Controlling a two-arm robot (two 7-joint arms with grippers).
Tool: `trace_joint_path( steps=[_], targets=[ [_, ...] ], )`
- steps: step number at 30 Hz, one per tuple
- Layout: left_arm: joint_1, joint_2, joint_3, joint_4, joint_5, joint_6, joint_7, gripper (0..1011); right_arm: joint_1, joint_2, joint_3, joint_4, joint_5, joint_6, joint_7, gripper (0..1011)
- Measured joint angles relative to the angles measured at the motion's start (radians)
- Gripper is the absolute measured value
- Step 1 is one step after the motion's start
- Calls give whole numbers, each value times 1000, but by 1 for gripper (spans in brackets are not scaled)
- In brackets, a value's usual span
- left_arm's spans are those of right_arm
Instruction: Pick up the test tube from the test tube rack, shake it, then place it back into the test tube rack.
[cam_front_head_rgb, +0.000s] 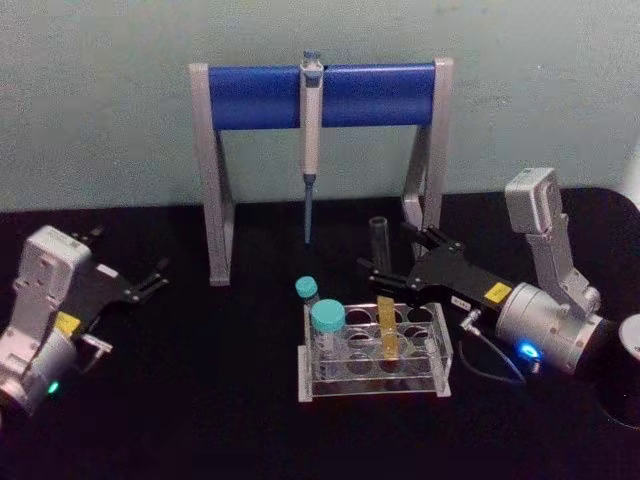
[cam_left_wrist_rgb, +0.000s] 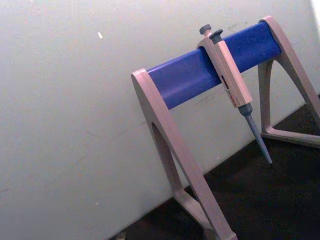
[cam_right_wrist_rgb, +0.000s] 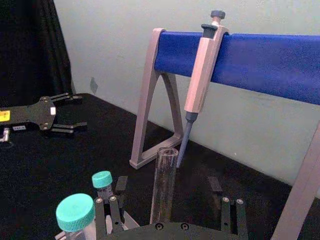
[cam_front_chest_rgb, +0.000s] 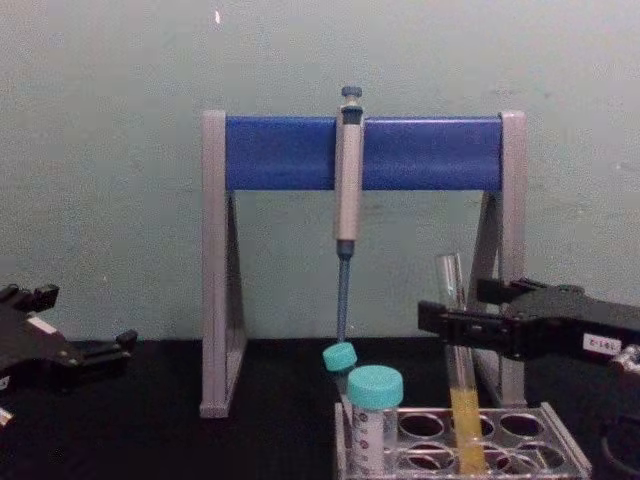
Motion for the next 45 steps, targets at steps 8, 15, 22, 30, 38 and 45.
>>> trace_joint_path(
  steps=[8,15,22,30,38,45],
  targets=[
    [0,0,0,0,0,0,0,1001,5,-2,-5,5,10,24,-3,1000],
    [0,0,0,0,0,0,0,1001,9,1,-11,8,12,29,-5,1000],
    [0,0,0,0,0,0,0,1001,12,2,-13,12,15,31,-8,1000],
    [0,0,0,0,0,0,0,1001,12,2,-13,12,15,31,-8,1000],
    [0,0,0,0,0,0,0,1001,12,3,-13,12,15,31,-8,1000],
    [0,0,0,0,0,0,0,1001,11,3,-13,11,15,31,-8,1000]
  ],
)
